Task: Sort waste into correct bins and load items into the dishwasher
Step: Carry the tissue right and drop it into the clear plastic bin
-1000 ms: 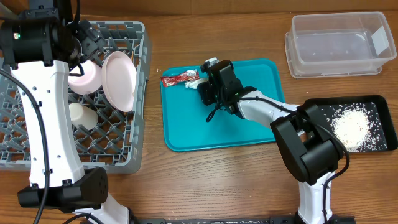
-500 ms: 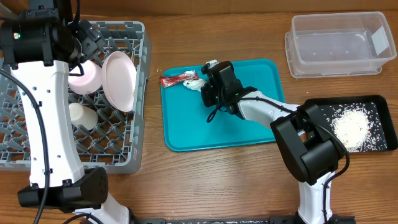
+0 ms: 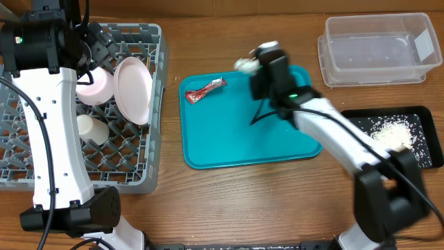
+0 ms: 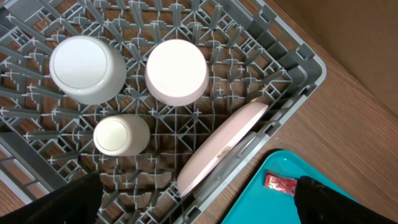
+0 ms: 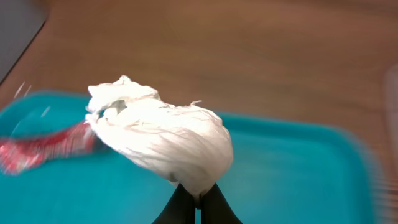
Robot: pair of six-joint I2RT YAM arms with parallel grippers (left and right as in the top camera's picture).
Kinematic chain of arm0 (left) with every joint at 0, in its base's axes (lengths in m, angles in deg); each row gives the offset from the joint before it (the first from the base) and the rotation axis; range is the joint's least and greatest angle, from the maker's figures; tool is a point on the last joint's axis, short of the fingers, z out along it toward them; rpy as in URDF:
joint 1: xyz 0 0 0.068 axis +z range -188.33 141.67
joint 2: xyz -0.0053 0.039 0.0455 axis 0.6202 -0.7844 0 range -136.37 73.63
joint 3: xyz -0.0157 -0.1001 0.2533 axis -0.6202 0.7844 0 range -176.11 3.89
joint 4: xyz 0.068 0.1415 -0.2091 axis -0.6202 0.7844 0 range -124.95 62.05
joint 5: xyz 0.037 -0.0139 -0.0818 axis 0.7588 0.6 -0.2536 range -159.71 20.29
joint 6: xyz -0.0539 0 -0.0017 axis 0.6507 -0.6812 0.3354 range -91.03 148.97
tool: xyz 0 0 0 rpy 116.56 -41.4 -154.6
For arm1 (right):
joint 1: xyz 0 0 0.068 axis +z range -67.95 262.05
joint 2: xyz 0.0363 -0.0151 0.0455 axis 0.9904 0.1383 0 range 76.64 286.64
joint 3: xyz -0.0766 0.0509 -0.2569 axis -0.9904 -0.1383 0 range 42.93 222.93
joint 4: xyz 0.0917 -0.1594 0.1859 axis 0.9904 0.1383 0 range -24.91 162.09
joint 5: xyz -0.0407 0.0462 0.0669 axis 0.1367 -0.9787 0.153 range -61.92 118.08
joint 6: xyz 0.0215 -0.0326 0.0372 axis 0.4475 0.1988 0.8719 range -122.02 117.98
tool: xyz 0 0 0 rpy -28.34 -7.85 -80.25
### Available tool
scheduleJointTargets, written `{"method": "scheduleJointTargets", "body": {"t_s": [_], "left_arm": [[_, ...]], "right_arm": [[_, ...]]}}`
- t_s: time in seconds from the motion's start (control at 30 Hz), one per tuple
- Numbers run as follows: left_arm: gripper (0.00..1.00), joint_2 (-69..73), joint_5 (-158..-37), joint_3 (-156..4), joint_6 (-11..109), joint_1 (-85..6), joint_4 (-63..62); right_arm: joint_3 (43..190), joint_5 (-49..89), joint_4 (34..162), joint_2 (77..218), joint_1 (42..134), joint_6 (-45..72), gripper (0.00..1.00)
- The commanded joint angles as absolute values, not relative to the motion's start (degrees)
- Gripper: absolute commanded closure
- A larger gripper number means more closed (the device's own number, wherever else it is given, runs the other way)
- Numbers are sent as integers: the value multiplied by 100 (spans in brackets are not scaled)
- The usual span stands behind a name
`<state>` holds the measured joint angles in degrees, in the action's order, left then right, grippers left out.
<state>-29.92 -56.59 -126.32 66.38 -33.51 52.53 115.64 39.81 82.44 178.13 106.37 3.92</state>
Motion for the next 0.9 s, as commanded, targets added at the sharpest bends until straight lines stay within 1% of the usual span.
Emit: {"method": "scheduleJointTargets", "body": {"t_s": [0.0, 0.13, 0.3, 0.47, 0.5, 0.53, 0.6, 0.8, 0.83, 0.87], "left_arm": [[0, -3014, -5578, -12608, 6667, -3362, 5245], [0, -3014, -5578, -12608, 6667, -3362, 5245], [0, -3014, -5578, -12608, 6667, -3362, 5245], [0, -3014, -5578, -12608, 6667, -3362, 5245], [0, -3014, -5578, -12608, 6667, -3362, 5245], [0, -3014, -5578, -12608, 6667, -3362, 5245], [0, -3014, -5578, -12606, 6667, -3362, 5245], [0, -3014, -5578, -12608, 6667, -3362, 5245], [0, -3014, -5578, -12608, 6667, -3362, 5247], [0, -3014, -5578, -12608, 6667, -3362, 5245]], "right_arm": [[11575, 4453, 8305, 17348, 10092, 372, 96], [11575, 4302, 8279, 17204, 9325, 396, 96], [11575, 3520, 8287, 17212, 8361, 449, 96], [11575, 3369, 8034, 17212, 7660, 1135, 96], [11575, 3354, 7964, 17217, 7555, 1229, 96], [11575, 3329, 7905, 17228, 7480, 1321, 94], [11575, 3176, 7782, 17285, 7365, 1482, 94], [11575, 3054, 7271, 17739, 7319, 1474, 95], [11575, 3052, 7166, 17842, 7319, 1476, 91], [11575, 3054, 7114, 17918, 7319, 1476, 84]]}}
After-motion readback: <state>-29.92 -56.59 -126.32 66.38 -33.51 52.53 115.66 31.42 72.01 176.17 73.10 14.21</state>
